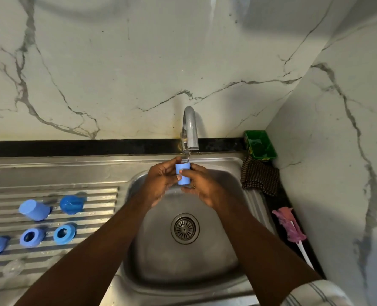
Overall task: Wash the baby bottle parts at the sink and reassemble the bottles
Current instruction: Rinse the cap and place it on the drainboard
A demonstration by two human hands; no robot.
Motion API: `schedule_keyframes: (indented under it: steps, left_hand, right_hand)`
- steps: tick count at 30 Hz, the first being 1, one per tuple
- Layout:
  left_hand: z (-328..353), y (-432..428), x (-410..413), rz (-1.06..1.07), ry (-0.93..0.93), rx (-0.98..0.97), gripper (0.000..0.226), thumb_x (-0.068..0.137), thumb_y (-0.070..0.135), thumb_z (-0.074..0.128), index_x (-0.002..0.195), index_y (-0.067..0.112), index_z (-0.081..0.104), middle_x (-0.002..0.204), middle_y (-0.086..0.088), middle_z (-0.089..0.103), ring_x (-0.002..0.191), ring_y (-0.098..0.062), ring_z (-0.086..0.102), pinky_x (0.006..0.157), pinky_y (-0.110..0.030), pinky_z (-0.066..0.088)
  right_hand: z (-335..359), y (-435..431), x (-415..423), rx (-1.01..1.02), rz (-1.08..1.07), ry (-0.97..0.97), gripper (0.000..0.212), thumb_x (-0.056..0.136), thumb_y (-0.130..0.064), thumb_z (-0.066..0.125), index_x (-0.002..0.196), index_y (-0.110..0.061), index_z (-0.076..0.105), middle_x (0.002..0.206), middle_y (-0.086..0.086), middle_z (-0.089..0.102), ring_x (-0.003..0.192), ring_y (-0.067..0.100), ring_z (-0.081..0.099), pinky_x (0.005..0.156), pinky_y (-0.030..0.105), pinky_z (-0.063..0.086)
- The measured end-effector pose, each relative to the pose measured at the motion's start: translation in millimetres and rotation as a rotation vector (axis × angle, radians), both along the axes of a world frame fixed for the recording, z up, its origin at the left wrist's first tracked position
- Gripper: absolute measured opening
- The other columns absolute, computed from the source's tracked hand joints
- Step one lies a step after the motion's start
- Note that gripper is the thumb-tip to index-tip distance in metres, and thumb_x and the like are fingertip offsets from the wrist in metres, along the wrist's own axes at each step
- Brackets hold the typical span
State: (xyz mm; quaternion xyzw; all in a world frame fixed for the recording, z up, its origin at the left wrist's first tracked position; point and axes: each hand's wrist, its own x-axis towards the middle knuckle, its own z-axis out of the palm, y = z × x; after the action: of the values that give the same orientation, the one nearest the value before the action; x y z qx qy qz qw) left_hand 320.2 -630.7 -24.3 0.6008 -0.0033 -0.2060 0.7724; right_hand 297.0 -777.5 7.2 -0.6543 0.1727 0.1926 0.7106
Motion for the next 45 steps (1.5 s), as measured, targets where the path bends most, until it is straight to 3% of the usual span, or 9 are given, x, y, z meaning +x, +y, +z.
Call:
schedule_keyframes:
  steps: [6,14,21,26,30,33,38,40,45]
  left_hand:
    - [2,1,-5,-0.031,-0.088,0.162,0.075,0.083,-0.022,0.062,0.149,0.01,0.043,0.138,-0.003,0.059,0.121,-0.016,0.063,0.086,-0.022,0.056]
    - [-4,-1,-10,0.16,0.166,0.222,0.025,0.104,0.012,0.049,0.122,0.012,0.067,0.111,-0.01,0.075,0.098,-0.025,0.074,0.084,-0.037,0.061]
    - [-13,9,-8,0.221,0.209,0.229,0.026,0.096,0.001,0.06,0.121,0.005,0.065,0.107,-0.01,0.075,0.083,-0.017,0.07,0.07,-0.024,0.057]
    - [-15,9,-9,0.313,0.289,0.232,0.021,0.095,0.004,0.062,0.112,0.013,0.069,0.105,-0.008,0.076,0.094,-0.024,0.073,0.076,-0.033,0.06]
    - [-16,13,-6,0.298,0.312,0.2,0.019,0.097,0.01,0.062,0.114,0.012,0.07,0.103,-0.008,0.076,0.086,-0.02,0.073,0.07,-0.029,0.059]
    - [-12,12,-6,0.277,0.299,0.219,0.017,0.098,0.01,0.061,0.112,0.013,0.07,0.101,-0.008,0.077,0.086,-0.019,0.075,0.072,-0.03,0.061]
    - [-8,10,-3,0.225,0.313,0.194,0.021,0.1,0.012,0.057,0.118,0.008,0.068,0.108,-0.011,0.076,0.086,-0.018,0.073,0.068,-0.026,0.058]
    - [-8,11,-4,0.229,0.324,0.204,0.022,0.1,0.012,0.058,0.118,0.008,0.069,0.105,-0.01,0.076,0.088,-0.02,0.073,0.071,-0.029,0.059]
    - [-7,10,-4,0.208,0.353,0.174,0.024,0.102,0.01,0.054,0.122,0.005,0.066,0.113,-0.015,0.073,0.099,-0.028,0.069,0.088,-0.039,0.056]
  right_hand:
    - [-2,-8,3,-0.42,0.139,-0.217,0.04,0.082,-0.007,0.078,0.12,-0.005,0.064,0.107,0.004,0.07,0.093,0.015,0.066,0.075,0.015,0.052]
    - [-11,-5,5,-0.747,0.071,-0.442,0.037,0.078,-0.001,0.074,0.111,-0.014,0.064,0.098,-0.008,0.064,0.082,0.003,0.056,0.065,0.0,0.037]
    - [-7,-9,8,-0.623,0.002,-0.355,0.032,0.08,-0.004,0.077,0.11,-0.01,0.064,0.092,-0.009,0.061,0.075,-0.005,0.054,0.06,0.0,0.037]
    - [-9,-4,5,-0.626,0.169,-0.251,0.033,0.08,-0.013,0.08,0.108,-0.01,0.065,0.094,-0.005,0.065,0.08,0.008,0.06,0.064,0.012,0.041]
    - [-6,-6,4,-0.624,-0.079,-0.423,0.03,0.078,-0.019,0.08,0.104,-0.022,0.065,0.094,-0.013,0.068,0.083,0.002,0.063,0.071,0.015,0.047]
    - [-6,-1,4,-0.688,0.134,-0.348,0.032,0.08,-0.015,0.08,0.108,-0.018,0.064,0.099,-0.006,0.067,0.082,0.004,0.059,0.065,0.013,0.041]
    - [-10,-2,9,-0.598,-0.008,-0.399,0.033,0.08,-0.016,0.079,0.109,-0.019,0.065,0.1,-0.008,0.07,0.089,0.006,0.065,0.071,0.01,0.047]
    - [-14,0,8,-0.712,0.173,-0.32,0.032,0.081,-0.014,0.078,0.11,-0.015,0.065,0.1,-0.002,0.068,0.086,0.011,0.062,0.065,0.013,0.043]
    - [-14,1,9,-0.555,-0.011,-0.379,0.027,0.081,-0.015,0.078,0.103,-0.021,0.064,0.093,-0.012,0.068,0.085,0.002,0.064,0.071,0.012,0.048]
